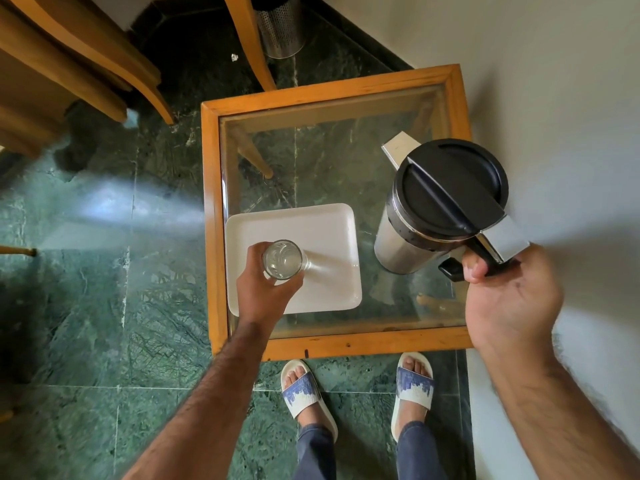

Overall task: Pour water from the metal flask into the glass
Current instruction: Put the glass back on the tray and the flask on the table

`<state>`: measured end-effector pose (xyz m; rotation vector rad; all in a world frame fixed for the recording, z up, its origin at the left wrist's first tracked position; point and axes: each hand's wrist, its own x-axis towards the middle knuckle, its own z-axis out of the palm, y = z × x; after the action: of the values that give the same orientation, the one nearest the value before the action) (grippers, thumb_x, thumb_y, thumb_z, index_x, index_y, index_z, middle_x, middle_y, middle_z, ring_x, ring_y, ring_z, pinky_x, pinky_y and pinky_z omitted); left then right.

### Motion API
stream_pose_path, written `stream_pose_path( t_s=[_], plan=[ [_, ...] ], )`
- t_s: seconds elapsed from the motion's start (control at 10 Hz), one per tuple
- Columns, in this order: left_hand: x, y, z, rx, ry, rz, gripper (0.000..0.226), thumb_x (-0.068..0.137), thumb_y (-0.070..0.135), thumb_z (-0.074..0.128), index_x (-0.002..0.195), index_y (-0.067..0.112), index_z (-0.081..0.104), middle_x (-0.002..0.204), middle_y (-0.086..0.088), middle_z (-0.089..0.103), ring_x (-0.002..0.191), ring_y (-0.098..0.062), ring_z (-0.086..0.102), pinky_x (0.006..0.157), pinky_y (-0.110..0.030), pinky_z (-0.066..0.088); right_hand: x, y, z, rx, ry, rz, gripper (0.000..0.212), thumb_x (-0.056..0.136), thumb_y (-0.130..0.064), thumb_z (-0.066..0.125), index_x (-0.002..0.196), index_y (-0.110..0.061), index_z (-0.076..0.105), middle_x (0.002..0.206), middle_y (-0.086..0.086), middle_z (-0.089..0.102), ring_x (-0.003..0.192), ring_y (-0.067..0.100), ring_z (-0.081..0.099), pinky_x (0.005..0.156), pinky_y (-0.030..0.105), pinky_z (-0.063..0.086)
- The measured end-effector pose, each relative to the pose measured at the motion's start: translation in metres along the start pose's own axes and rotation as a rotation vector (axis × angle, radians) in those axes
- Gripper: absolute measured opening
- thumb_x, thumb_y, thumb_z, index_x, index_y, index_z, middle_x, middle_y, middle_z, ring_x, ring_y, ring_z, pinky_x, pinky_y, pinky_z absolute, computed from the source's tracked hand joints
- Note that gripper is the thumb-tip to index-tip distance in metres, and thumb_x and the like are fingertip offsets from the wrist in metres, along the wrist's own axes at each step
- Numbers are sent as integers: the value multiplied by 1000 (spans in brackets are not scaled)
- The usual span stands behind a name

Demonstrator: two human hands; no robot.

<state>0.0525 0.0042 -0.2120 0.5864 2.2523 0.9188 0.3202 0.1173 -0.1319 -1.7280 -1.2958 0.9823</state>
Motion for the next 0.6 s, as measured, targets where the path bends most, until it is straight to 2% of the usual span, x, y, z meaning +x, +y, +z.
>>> stream_pose_path(
  t_s=[0.1, 0.2, 0.3, 0.4, 0.5, 0.6],
  plan=[
    [-1, -1, 0, -3, -5, -7, 65, 72, 11, 96, 126, 21, 62, 107, 21, 69, 98, 3, 67, 86, -46, 67, -2, 2, 3, 143, 10, 33, 31, 90, 2, 57, 88, -29, 63, 90, -3, 58, 77, 28, 56, 68, 42, 49],
    [-1, -3, 1, -9, -8, -10, 67, 72, 10, 96, 129, 22, 62, 111, 18, 70, 103, -3, 68, 88, -43, 68, 0, -2, 2, 558, -142, 158, 38, 88, -12, 45, 67, -33, 69, 63, -11, 55, 65, 27, 44, 65, 40, 37],
    [0, -8, 3, -13, -5, -9, 68, 72, 11, 96, 129, 23, 61, 115, 9, 71, 110, -19, 71, 89, -41, 68, -6, -1, -1, 354, -34, 165, 28, 88, -3, 52, 90, -27, 66, 78, -11, 56, 76, 40, 57, 67, 47, 47],
    [-1, -9, 5, 0, -3, 0, 70, 72, 15, 97, 130, 23, 60, 118, 5, 71, 110, -21, 70, 87, -38, 67, -7, 1, -1, 606, -98, 152, 42, 84, -11, 35, 57, -22, 64, 55, -10, 50, 55, 19, 44, 58, 34, 32],
    [0, -8, 4, 47, 2, 2, 69, 74, 18, 96, 131, 21, 58, 119, 5, 71, 102, -15, 69, 76, -10, 54, -4, -2, -1, 681, -142, 185, 52, 85, -10, 28, 48, -27, 61, 46, -12, 45, 48, 10, 39, 57, 27, 30],
    [0, -5, 4, 102, -26, -22, 67, 77, 20, 94, 132, 19, 56, 116, 5, 70, 89, -3, 65, 66, -5, 45, -9, 8, 0, 680, -105, 169, 63, 90, 5, 24, 51, -27, 61, 47, -12, 44, 50, 13, 37, 57, 31, 28]
  ],
)
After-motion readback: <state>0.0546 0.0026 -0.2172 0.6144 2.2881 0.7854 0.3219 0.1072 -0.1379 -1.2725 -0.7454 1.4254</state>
